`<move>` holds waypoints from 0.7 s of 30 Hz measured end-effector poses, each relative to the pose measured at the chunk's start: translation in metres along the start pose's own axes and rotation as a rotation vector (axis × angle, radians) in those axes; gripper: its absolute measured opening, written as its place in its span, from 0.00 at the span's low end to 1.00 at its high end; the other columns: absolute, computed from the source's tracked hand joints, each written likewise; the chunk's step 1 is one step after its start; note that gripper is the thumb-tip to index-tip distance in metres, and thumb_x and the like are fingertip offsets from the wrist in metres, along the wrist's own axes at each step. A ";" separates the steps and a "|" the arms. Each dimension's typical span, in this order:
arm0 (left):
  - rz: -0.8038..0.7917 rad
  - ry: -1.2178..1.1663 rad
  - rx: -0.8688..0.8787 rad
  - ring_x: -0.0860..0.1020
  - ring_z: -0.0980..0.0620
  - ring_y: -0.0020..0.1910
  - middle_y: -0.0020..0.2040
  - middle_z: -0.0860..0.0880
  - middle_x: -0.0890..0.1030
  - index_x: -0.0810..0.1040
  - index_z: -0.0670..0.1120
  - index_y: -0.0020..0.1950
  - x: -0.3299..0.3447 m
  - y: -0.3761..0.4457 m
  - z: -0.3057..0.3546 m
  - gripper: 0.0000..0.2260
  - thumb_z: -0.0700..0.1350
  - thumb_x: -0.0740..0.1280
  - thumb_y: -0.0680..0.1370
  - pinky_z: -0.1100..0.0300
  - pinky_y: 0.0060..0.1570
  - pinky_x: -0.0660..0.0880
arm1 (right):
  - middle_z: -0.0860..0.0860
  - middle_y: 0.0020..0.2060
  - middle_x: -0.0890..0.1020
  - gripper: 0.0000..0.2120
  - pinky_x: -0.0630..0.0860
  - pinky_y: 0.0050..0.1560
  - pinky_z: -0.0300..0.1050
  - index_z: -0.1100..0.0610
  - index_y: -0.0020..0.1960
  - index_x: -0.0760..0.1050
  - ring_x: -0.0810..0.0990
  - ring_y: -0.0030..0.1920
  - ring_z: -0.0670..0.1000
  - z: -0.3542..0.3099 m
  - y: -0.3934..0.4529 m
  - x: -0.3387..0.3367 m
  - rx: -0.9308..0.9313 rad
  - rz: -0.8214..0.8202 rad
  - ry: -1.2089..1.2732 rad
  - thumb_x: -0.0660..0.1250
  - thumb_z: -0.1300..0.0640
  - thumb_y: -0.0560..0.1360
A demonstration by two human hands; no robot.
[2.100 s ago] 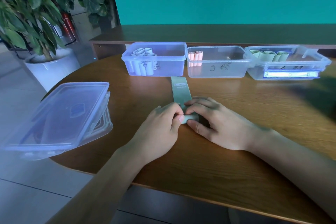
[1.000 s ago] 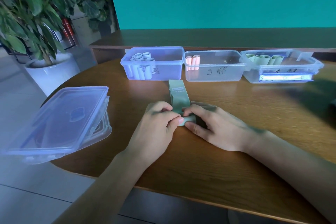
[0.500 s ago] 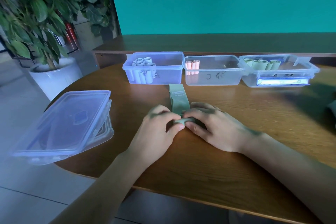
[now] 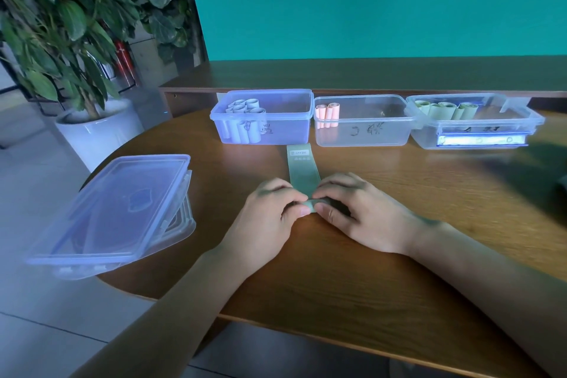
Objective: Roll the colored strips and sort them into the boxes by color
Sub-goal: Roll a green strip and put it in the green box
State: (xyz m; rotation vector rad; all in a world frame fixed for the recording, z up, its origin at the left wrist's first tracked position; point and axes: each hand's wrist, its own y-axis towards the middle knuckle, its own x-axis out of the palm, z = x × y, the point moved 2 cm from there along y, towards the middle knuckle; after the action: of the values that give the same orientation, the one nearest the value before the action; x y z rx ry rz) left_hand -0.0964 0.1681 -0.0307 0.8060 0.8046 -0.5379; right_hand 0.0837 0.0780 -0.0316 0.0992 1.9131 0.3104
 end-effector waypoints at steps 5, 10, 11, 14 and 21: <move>0.037 0.028 0.018 0.77 0.55 0.54 0.54 0.55 0.82 0.84 0.50 0.56 0.000 -0.001 0.000 0.09 0.51 0.67 0.80 0.58 0.57 0.73 | 0.44 0.58 0.77 0.22 0.74 0.64 0.49 0.50 0.63 0.78 0.74 0.61 0.45 -0.003 0.000 0.000 -0.005 0.026 -0.003 0.53 0.40 0.82; 0.015 0.029 -0.005 0.78 0.54 0.53 0.52 0.55 0.83 0.82 0.51 0.57 0.000 -0.002 0.000 0.10 0.53 0.65 0.81 0.50 0.57 0.75 | 0.43 0.59 0.75 0.19 0.74 0.62 0.43 0.51 0.62 0.79 0.76 0.59 0.43 0.000 -0.001 0.000 -0.007 0.053 0.038 0.57 0.42 0.82; 0.017 0.023 -0.004 0.78 0.54 0.53 0.52 0.55 0.83 0.82 0.51 0.57 0.000 -0.001 0.000 0.10 0.53 0.65 0.81 0.51 0.57 0.75 | 0.42 0.59 0.75 0.18 0.74 0.62 0.41 0.51 0.62 0.78 0.75 0.59 0.42 0.001 -0.001 0.000 -0.001 0.064 0.052 0.58 0.42 0.82; 0.048 0.012 -0.010 0.79 0.55 0.53 0.54 0.54 0.84 0.84 0.49 0.56 -0.001 0.001 0.000 0.10 0.52 0.66 0.81 0.56 0.57 0.75 | 0.42 0.56 0.76 0.13 0.73 0.61 0.41 0.50 0.59 0.77 0.76 0.57 0.42 0.002 0.000 -0.002 0.017 0.107 0.109 0.62 0.44 0.81; 0.087 0.033 -0.034 0.78 0.53 0.56 0.59 0.52 0.81 0.83 0.51 0.63 -0.001 0.004 0.002 0.13 0.52 0.67 0.81 0.60 0.58 0.74 | 0.43 0.54 0.78 0.12 0.74 0.59 0.41 0.52 0.57 0.80 0.77 0.56 0.42 0.006 0.005 0.000 0.016 0.154 0.141 0.63 0.46 0.82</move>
State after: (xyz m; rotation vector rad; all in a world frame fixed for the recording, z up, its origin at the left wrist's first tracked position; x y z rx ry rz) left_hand -0.0936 0.1693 -0.0274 0.8160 0.8034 -0.4336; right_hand 0.0891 0.0838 -0.0328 0.2421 2.0522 0.4150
